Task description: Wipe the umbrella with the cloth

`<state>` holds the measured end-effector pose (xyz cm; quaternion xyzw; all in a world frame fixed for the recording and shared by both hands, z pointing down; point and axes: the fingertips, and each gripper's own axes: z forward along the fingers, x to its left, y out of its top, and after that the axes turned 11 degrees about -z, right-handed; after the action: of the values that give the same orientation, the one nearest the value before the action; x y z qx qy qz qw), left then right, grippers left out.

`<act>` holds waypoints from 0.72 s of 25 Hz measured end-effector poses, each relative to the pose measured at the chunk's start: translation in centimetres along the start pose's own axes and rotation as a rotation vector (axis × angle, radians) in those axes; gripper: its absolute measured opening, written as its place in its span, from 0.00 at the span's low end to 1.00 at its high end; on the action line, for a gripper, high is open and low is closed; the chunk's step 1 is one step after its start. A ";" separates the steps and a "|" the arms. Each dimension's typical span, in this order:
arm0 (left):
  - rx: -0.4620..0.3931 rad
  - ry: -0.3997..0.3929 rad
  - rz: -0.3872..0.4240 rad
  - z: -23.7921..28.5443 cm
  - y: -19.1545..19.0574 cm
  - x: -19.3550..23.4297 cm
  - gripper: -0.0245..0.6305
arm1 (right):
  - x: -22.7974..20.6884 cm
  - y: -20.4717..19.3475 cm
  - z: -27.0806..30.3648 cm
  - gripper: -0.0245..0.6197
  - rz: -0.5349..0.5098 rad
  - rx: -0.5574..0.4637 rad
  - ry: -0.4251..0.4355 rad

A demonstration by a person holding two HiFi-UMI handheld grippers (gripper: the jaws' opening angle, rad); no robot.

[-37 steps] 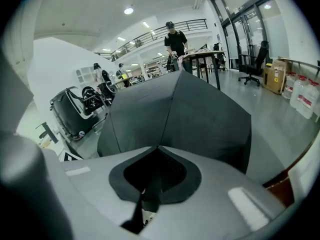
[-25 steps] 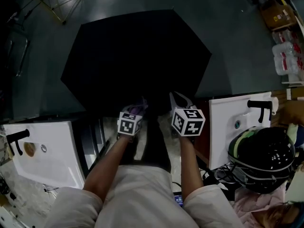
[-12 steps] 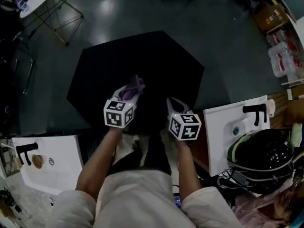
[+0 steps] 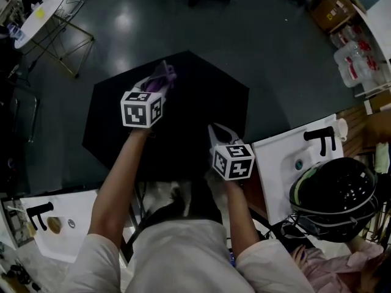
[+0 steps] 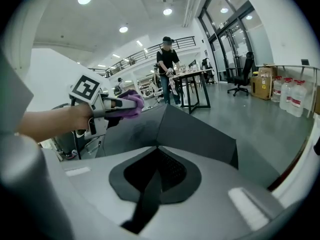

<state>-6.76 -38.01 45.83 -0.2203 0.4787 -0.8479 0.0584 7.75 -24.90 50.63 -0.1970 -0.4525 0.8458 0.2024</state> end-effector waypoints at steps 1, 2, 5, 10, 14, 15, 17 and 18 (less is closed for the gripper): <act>0.004 0.000 0.003 0.7 0.4 0.1 0.25 | -0.2 0.0 0.0 0.05 0.001 0.000 0.000; 0.008 0.000 0.005 1.4 0.7 0.1 0.25 | -0.4 0.0 0.1 0.05 0.001 0.002 0.001; 0.017 -0.004 0.014 3.5 1.4 0.1 0.25 | -1.0 -0.1 0.4 0.05 -0.001 0.014 0.002; 0.063 -0.009 0.089 7.0 2.5 0.3 0.25 | -2.3 -0.4 1.0 0.05 0.003 0.032 0.004; 0.117 -0.004 0.106 9.8 2.1 1.0 0.25 | -3.6 -0.7 1.5 0.05 0.010 0.046 0.000; 0.133 -0.002 0.116 10.3 1.7 1.1 0.25 | -3.9 -0.7 1.6 0.05 0.012 0.048 -0.001; 0.159 -0.001 0.132 11.1 1.0 1.3 0.25 | -4.1 -0.9 1.8 0.05 0.013 0.055 0.000; 0.169 -0.002 0.136 11.3 0.6 1.3 0.25 | -4.2 -1.1 1.9 0.05 0.012 0.060 0.002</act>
<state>-3.09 -47.61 50.78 -0.1823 0.4193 -0.8791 0.1346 10.46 -27.80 53.09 -0.1943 -0.4258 0.8600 0.2035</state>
